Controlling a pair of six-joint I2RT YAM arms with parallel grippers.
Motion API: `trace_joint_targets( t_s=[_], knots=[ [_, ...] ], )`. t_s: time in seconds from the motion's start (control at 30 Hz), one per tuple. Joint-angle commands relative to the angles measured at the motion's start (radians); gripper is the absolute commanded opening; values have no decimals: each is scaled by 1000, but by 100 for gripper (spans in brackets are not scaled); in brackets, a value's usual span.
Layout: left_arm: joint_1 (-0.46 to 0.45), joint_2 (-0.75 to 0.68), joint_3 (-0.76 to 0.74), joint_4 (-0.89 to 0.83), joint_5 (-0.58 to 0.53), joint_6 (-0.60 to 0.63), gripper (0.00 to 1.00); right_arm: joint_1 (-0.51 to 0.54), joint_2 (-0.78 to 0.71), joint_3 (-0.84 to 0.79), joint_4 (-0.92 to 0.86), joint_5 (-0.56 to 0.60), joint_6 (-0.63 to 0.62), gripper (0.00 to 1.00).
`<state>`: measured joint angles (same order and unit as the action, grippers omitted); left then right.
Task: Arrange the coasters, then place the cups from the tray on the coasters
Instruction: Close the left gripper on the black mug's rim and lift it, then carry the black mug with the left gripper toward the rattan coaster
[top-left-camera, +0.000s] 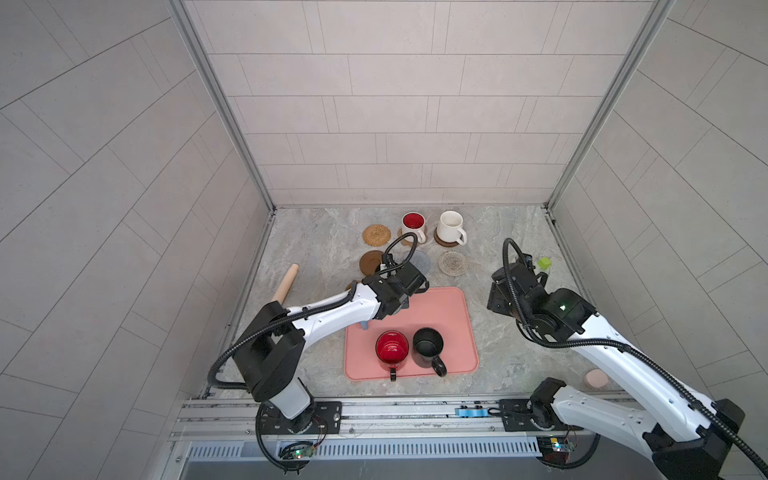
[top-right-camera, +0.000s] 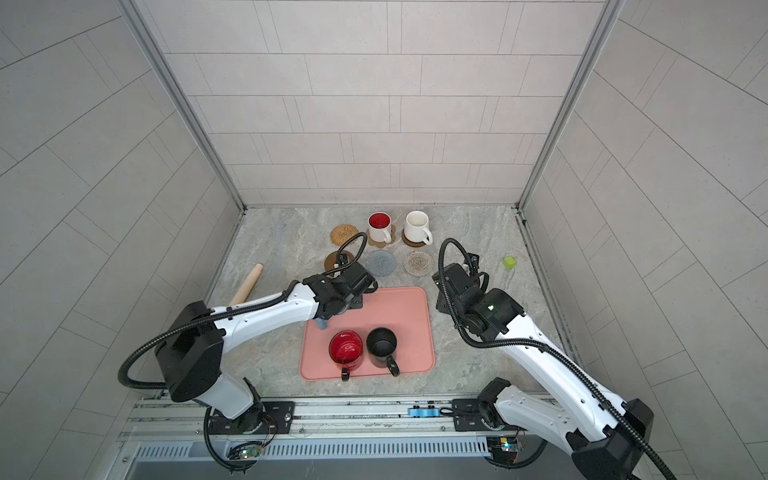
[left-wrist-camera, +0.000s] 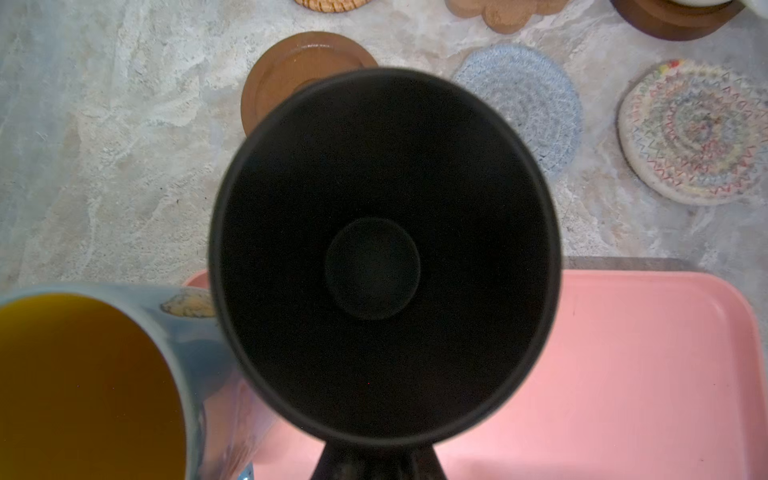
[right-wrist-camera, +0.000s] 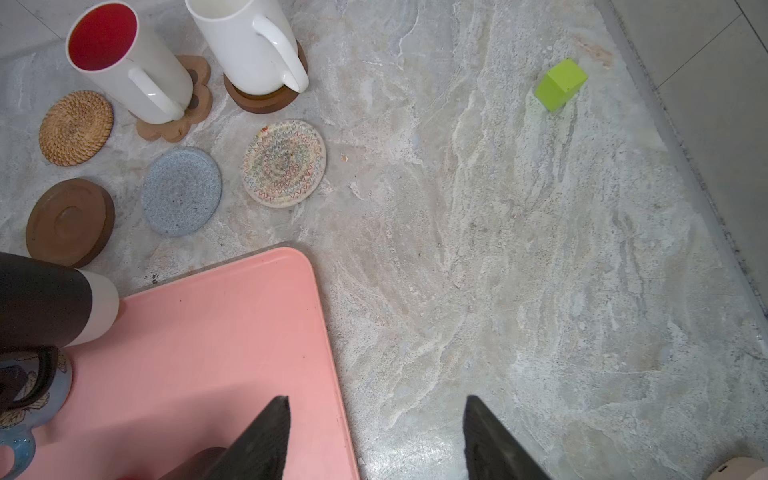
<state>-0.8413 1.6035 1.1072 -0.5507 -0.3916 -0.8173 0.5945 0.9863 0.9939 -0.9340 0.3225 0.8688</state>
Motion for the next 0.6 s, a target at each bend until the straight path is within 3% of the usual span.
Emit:
trace_joint_targets(
  t_s=[0.0, 0.57],
  knots=[
    [12, -33, 51, 60, -89, 11, 0, -5, -21, -9, -30, 31, 16, 68],
    [158, 52, 192, 89, -42, 79, 0, -5, -23, 3, -45, 50, 17, 68]
  ],
)
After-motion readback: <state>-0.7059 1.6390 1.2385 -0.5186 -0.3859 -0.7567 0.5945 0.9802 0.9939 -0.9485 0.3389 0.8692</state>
